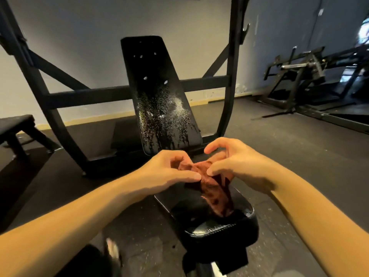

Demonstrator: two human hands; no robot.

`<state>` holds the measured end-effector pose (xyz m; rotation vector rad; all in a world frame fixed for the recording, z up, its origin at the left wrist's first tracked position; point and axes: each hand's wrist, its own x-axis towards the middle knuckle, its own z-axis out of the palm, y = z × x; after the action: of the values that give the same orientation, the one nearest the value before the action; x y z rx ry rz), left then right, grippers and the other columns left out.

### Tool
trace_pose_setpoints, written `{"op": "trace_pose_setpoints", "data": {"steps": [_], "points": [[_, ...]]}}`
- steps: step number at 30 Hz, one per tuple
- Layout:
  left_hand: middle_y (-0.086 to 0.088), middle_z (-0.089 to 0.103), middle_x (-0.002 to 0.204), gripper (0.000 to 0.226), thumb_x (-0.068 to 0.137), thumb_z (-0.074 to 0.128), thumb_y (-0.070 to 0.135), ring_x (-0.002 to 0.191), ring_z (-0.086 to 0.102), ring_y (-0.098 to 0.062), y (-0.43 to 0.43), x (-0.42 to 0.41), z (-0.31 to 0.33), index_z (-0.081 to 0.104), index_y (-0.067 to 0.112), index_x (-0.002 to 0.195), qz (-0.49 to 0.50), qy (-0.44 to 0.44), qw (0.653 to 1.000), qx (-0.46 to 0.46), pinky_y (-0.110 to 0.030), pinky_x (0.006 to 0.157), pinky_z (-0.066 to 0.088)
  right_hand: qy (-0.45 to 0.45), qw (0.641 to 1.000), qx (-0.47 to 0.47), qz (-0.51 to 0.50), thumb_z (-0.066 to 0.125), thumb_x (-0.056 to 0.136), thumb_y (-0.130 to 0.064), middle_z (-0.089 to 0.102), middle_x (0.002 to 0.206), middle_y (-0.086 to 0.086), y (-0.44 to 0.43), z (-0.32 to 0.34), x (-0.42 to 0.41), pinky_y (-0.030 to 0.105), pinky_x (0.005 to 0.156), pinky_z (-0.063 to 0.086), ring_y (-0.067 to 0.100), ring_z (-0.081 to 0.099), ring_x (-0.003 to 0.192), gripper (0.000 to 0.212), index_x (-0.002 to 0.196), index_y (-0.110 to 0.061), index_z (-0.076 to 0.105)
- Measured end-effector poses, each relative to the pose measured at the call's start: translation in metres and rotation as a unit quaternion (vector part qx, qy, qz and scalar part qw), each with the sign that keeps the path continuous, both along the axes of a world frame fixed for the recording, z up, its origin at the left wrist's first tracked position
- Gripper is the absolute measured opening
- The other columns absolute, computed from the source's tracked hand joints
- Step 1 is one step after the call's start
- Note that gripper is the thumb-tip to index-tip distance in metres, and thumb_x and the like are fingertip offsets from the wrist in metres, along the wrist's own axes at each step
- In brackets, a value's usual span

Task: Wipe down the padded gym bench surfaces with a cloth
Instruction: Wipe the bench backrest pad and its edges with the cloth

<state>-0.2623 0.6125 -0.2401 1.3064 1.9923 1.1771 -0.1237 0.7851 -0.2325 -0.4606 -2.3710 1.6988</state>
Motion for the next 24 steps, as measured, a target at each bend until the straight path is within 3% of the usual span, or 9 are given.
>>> {"op": "trace_pose_setpoints", "data": {"steps": [4, 8, 14, 16, 18, 20, 24], "points": [[-0.011, 0.072, 0.078, 0.017, 0.085, 0.082, 0.017, 0.068, 0.063, -0.006, -0.008, -0.039, -0.014, 0.070, 0.006, 0.089, 0.098, 0.006, 0.990, 0.102, -0.016, 0.065, 0.048, 0.048, 0.996, -0.005, -0.081, 0.085, 0.074, -0.003, 0.076, 0.094, 0.012, -0.004, -0.002, -0.063, 0.042, 0.086, 0.051, 0.034, 0.069, 0.091, 0.036, 0.106, -0.010, 0.071], [-0.009, 0.076, 0.086, 0.011, 0.087, 0.079, 0.018, 0.084, 0.072, -0.025, -0.004, -0.103, -0.024, 0.072, 0.011, 0.091, 0.165, -0.073, 0.967, 0.178, -0.038, 0.081, 0.055, -0.005, 1.000, 0.013, -0.028, 0.087, 0.071, -0.033, 0.074, 0.107, 0.021, 0.000, -0.003, -0.127, 0.055, 0.103, 0.049, 0.040, 0.068, 0.109, 0.036, 0.099, -0.011, 0.078], [-0.007, 0.074, 0.078, 0.011, 0.089, 0.078, 0.024, 0.076, 0.069, -0.021, 0.014, -0.183, -0.045, 0.073, 0.017, 0.084, 0.128, -0.143, 0.975, 0.112, -0.042, 0.076, 0.057, 0.042, 0.996, -0.010, -0.078, 0.073, 0.089, -0.015, 0.074, 0.106, 0.024, 0.015, -0.003, -0.203, 0.055, 0.103, 0.048, 0.036, 0.071, 0.100, 0.021, 0.105, -0.002, 0.072], [-0.005, 0.073, 0.075, 0.013, 0.091, 0.076, 0.021, 0.073, 0.069, -0.017, 0.021, -0.206, -0.055, 0.074, 0.016, 0.079, 0.096, -0.124, 0.986, 0.053, -0.036, 0.075, 0.055, 0.062, 0.990, 0.013, -0.128, 0.076, 0.084, -0.027, 0.072, 0.109, 0.025, 0.021, -0.003, -0.222, 0.057, 0.100, 0.049, 0.037, 0.071, 0.100, 0.035, 0.108, -0.002, 0.069], [-0.002, 0.072, 0.071, 0.015, 0.091, 0.076, 0.021, 0.069, 0.066, -0.012, 0.028, -0.230, -0.058, 0.073, 0.012, 0.079, 0.066, -0.092, 0.994, 0.001, -0.032, 0.073, 0.053, 0.074, 0.980, 0.012, -0.184, 0.075, 0.089, -0.024, 0.071, 0.111, 0.025, 0.029, -0.004, -0.240, 0.048, 0.091, 0.055, 0.035, 0.071, 0.099, 0.033, 0.112, -0.002, 0.068], [0.004, 0.073, 0.073, 0.014, 0.086, 0.080, 0.031, 0.070, 0.067, -0.007, 0.034, -0.261, -0.055, 0.073, 0.019, 0.080, 0.057, -0.001, 0.998, -0.024, -0.028, 0.074, 0.053, 0.063, 0.971, 0.030, -0.227, 0.071, 0.092, -0.014, 0.072, 0.110, 0.024, 0.034, -0.005, -0.258, 0.038, 0.082, 0.055, 0.029, 0.070, 0.094, 0.022, 0.111, -0.003, 0.068], [0.013, 0.071, 0.091, 0.021, 0.083, 0.079, 0.044, 0.087, 0.066, -0.005, 0.042, -0.327, -0.035, 0.070, 0.030, 0.096, 0.100, 0.195, 0.975, -0.026, -0.028, 0.080, 0.051, -0.015, 0.956, 0.098, -0.277, 0.074, 0.087, -0.010, 0.074, 0.096, 0.015, 0.037, -0.010, -0.305, 0.040, 0.083, 0.057, 0.030, 0.072, 0.091, 0.016, 0.103, -0.009, 0.071]]}}
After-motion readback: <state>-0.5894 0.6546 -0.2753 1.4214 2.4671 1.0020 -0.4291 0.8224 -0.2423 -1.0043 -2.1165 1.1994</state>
